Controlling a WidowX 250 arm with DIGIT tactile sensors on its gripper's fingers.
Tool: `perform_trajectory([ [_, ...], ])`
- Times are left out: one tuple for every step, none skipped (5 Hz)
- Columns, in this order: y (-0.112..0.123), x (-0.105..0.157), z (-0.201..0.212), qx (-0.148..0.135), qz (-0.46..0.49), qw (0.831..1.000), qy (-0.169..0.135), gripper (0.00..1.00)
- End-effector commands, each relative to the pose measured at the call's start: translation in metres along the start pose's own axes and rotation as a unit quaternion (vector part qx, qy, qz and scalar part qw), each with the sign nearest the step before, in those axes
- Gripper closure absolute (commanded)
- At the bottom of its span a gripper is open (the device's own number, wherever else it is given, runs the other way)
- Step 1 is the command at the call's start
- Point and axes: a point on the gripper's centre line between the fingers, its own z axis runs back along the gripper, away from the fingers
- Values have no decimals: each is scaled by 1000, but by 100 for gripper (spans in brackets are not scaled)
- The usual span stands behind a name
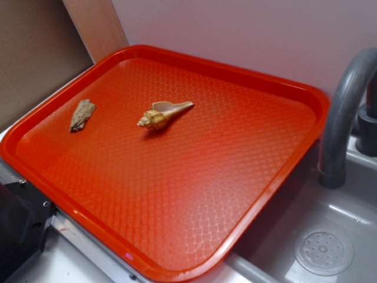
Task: Grab the shell.
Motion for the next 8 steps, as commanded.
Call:
perform_trajectory([
  [0,0,0,0,0,1000,0,0],
  [-6,20,-7,-2,12,1000,-6,0],
  [-13,51,-16,16,46,999,-23,0],
  [-21,78,-39,-2,27,999,-28,0],
  [-31,106,-79,22,-1,999,-29,0],
  [-25,127,-107,28,-1,999,-33,0],
  [-25,134,-136,50,-11,998,-19,0],
  [-14,135,-166,61,-19,998,0,0],
])
